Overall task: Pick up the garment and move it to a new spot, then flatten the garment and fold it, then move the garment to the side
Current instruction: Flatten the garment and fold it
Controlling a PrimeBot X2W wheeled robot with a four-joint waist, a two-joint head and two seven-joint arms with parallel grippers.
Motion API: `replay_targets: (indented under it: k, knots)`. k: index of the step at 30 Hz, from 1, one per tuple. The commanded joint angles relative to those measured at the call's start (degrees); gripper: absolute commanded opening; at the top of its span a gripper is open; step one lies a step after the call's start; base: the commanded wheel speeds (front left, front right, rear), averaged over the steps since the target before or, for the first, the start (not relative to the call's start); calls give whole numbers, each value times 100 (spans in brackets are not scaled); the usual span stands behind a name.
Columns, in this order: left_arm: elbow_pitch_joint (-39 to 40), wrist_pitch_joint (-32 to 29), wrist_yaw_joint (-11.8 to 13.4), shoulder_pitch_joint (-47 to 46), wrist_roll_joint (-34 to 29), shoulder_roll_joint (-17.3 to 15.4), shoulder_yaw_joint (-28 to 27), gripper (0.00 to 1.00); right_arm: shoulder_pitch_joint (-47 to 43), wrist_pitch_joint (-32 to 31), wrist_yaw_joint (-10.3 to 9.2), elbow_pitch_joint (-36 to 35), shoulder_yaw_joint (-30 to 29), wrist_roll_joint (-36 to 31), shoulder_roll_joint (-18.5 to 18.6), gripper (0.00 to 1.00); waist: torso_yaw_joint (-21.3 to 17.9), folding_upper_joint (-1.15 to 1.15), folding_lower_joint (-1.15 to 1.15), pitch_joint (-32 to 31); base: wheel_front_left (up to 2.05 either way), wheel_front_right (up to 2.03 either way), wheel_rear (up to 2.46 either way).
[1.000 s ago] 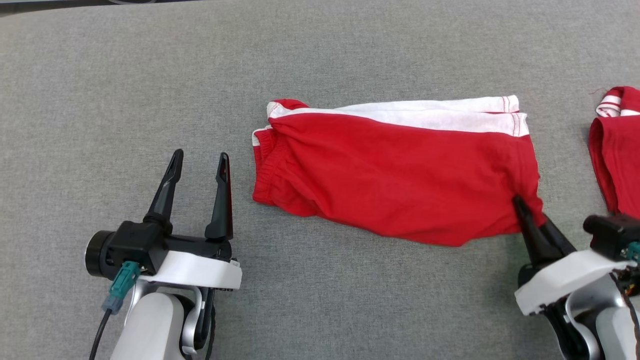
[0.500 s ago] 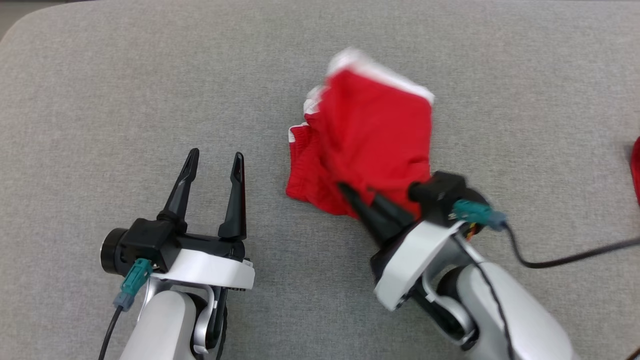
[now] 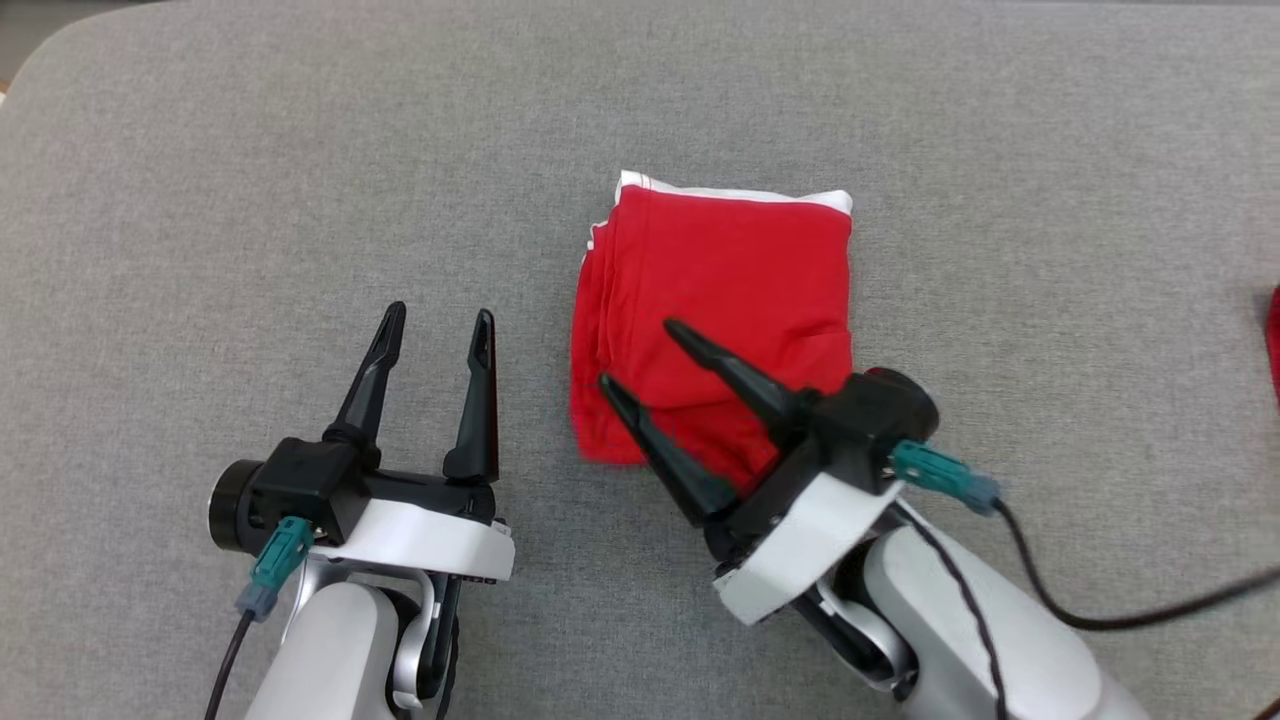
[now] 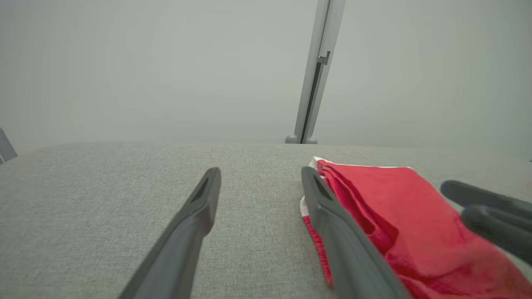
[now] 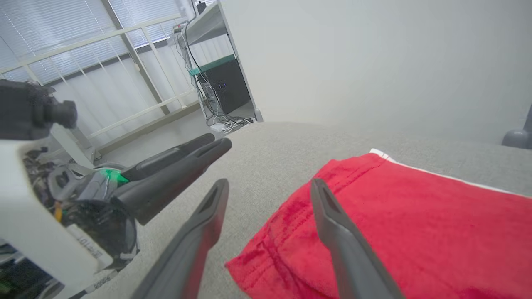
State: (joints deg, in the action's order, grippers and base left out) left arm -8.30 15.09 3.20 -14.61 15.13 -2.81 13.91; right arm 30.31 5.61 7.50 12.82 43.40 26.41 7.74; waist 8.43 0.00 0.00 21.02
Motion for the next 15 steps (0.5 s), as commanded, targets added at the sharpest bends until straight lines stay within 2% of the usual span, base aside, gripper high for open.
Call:
replay_targets:
  k: [1,3,6,15]
  knots:
    - [-7,7,40,-73,-43,-22,-40,100,18,164,-2,-68,-51,-21,91,100,-54,0,0,-61,0,0,0]
    - [0,7,43,-41,-87,-21,-69,100,-71,459,-3,-196,-293,-89,219,100,-115,0,0,-127,0,0,0]
    - [10,7,49,35,-164,-39,-131,100,-314,675,-2,-307,-985,-225,374,100,-225,0,0,-231,0,0,0]
    - [-15,7,-11,313,-225,-167,-377,100,-1579,720,-3,-609,-3210,-673,647,100,-540,0,0,-599,0,0,0]
